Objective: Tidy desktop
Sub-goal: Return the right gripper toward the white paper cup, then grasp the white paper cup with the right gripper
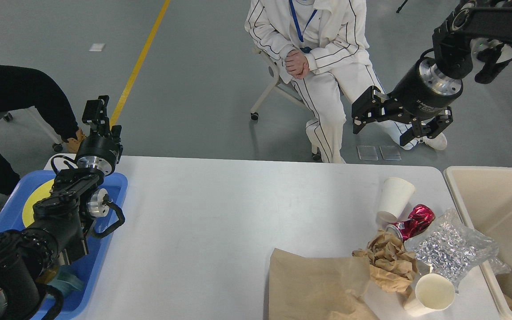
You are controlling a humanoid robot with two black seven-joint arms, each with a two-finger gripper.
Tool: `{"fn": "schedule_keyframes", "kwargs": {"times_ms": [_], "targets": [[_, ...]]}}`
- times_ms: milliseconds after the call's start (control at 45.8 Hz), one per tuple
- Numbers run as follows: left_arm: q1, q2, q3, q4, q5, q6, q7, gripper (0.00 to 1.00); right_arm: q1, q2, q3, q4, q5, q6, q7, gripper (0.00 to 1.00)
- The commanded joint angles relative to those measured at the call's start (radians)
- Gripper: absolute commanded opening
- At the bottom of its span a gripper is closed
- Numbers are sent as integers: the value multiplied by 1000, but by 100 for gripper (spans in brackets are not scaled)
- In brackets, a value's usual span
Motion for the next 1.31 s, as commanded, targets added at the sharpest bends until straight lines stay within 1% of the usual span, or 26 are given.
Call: {"fn": "schedule_keyframes", "kwargs": {"times_ms": [0, 175, 328, 546, 699, 852, 1005, 1289], "targets": [[0, 0, 0, 0, 0, 0, 0, 97, -101, 1, 1, -12, -8, -71, -2, 100], [0, 0, 0, 0, 0, 0, 0, 97, -271, -1, 4, -48, -14, -217, -8, 100], [0, 0, 0, 0, 0, 0, 0, 97, -423, 4, 4, -152, -17, -332, -11, 100], [0, 0, 0, 0, 0, 0, 0, 97, -587, 11, 13, -324, -17, -367, -11, 100], [0, 0, 0, 0, 0, 0, 0, 97, -707, 65, 10, -437, -14, -479, -11, 100], [0, 0, 0, 0, 0, 0, 0, 97, -764, 97, 8, -457, -17, -524, -11, 100], [0, 0, 0, 0, 0, 0, 0, 97, -793, 119, 8, -457, -17, -594, -11, 100], [0, 0, 0, 0, 0, 0, 0, 97, -864, 132, 10, -515, -7, -659, -11, 99]]}}
